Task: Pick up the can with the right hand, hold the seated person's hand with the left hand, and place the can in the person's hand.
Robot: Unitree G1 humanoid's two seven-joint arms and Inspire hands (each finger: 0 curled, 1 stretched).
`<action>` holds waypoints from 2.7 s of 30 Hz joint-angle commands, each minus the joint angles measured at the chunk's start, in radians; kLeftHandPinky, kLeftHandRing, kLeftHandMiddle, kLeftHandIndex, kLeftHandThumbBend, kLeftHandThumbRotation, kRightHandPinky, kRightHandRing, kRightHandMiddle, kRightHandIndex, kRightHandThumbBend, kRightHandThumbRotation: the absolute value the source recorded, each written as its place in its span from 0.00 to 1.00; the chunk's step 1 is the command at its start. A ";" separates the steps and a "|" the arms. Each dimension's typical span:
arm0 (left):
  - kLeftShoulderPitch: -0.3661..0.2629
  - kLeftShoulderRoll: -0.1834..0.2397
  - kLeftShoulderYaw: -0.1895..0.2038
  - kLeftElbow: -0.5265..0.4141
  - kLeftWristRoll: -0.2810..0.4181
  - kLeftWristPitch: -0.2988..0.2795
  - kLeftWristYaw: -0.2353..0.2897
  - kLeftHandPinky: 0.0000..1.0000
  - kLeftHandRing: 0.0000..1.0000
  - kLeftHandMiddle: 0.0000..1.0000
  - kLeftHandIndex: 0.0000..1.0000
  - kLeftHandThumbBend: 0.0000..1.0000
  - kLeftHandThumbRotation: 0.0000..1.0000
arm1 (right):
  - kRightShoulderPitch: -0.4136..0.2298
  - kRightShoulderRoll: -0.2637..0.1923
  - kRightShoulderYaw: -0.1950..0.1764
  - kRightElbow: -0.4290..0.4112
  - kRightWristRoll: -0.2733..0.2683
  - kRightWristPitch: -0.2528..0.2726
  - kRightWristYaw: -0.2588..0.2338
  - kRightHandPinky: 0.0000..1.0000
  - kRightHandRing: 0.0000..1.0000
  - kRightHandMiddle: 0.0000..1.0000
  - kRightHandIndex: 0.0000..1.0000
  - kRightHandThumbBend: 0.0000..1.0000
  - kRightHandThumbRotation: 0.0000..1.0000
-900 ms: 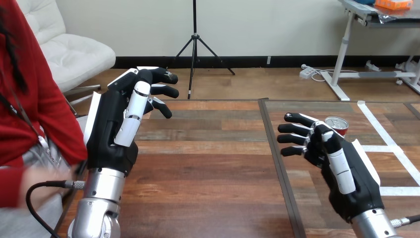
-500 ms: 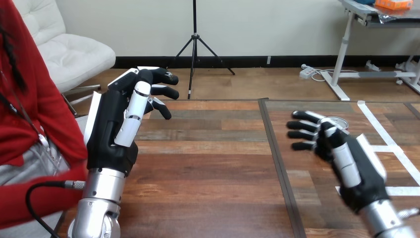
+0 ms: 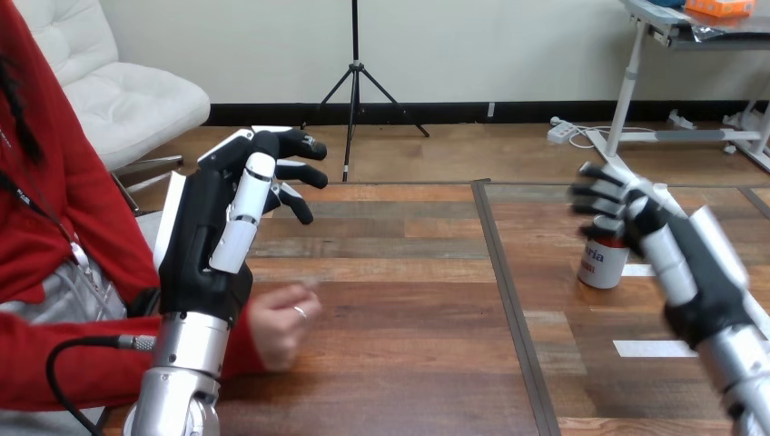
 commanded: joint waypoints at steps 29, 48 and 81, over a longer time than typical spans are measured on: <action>-0.019 0.010 0.013 -0.020 -0.006 -0.032 -0.016 0.26 0.51 0.59 0.53 0.25 0.76 | -0.428 -0.219 0.062 0.279 -0.388 0.016 -0.300 0.79 0.87 0.89 0.87 0.84 0.97; -0.015 0.014 0.015 -0.027 -0.012 -0.025 -0.024 0.26 0.50 0.59 0.53 0.22 0.76 | -0.648 -0.247 0.186 0.624 -0.491 0.075 -0.310 0.85 0.93 0.95 0.93 0.90 0.87; -0.002 0.025 0.023 -0.023 -0.012 -0.040 -0.047 0.26 0.48 0.59 0.52 0.23 0.75 | -0.806 -0.172 0.359 0.843 -0.581 0.233 -0.349 0.79 0.91 0.93 0.92 0.96 0.79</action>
